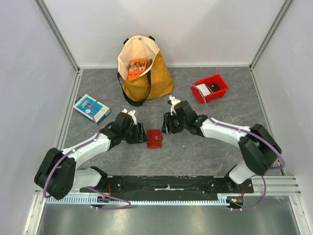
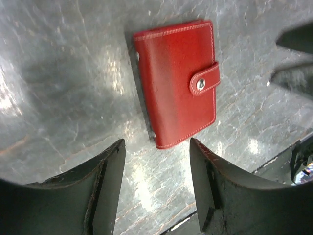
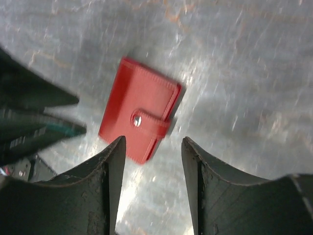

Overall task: Put the credit cards into the card holder
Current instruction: Open the card holder at the center of the board.

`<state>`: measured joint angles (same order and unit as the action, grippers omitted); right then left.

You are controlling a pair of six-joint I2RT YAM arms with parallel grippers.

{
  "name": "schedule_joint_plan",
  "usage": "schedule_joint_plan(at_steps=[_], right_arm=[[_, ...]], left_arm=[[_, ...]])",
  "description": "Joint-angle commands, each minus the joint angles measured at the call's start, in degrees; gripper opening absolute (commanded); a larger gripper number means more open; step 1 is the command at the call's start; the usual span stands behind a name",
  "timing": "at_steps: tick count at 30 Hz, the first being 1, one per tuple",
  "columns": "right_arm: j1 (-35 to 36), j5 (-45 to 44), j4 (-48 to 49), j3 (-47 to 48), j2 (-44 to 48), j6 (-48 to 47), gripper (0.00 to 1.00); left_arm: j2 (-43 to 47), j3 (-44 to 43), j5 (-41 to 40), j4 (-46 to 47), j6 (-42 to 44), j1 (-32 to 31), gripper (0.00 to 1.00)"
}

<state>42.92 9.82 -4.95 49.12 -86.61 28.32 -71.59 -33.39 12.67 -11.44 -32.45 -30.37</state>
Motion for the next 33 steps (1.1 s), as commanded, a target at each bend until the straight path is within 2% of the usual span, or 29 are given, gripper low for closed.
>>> schedule_joint_plan(at_steps=[1, 5, 9, 14, 20, 25, 33], right_arm=[[-1.78, 6.25, -2.6, 9.82, -10.22, -6.42, 0.57], [-1.78, 7.84, -2.79, 15.47, -17.35, -8.27, 0.6], [-1.78, 6.18, -4.8, 16.62, -20.18, -8.98, 0.59], [-1.7, 6.78, -1.48, 8.56, -16.67, -4.78, 0.59], [0.41, 11.01, 10.21, -2.8, -11.66, 5.6, 0.56], [5.5, 10.04, 13.82, -3.25, -10.51, 7.54, 0.52], [9.99, 7.74, 13.13, -4.3, -6.39, 8.43, 0.44]], left_arm=[[4.61, 6.3, 3.24, 5.36, -8.05, -0.22, 0.62], [5.59, 10.27, 3.33, 10.38, -13.6, -0.74, 0.62], [4.01, 9.57, 1.75, 9.95, -13.35, -1.09, 0.62], [2.34, 7.46, -0.62, 9.07, -12.2, -1.01, 0.62], [-1.79, 4.12, -1.15, 8.45, -10.36, -1.01, 0.62], [-3.2, 2.89, -1.85, 7.75, -9.57, -1.01, 0.62], [-3.73, 1.22, -3.61, 6.26, -7.28, -1.01, 0.62]])
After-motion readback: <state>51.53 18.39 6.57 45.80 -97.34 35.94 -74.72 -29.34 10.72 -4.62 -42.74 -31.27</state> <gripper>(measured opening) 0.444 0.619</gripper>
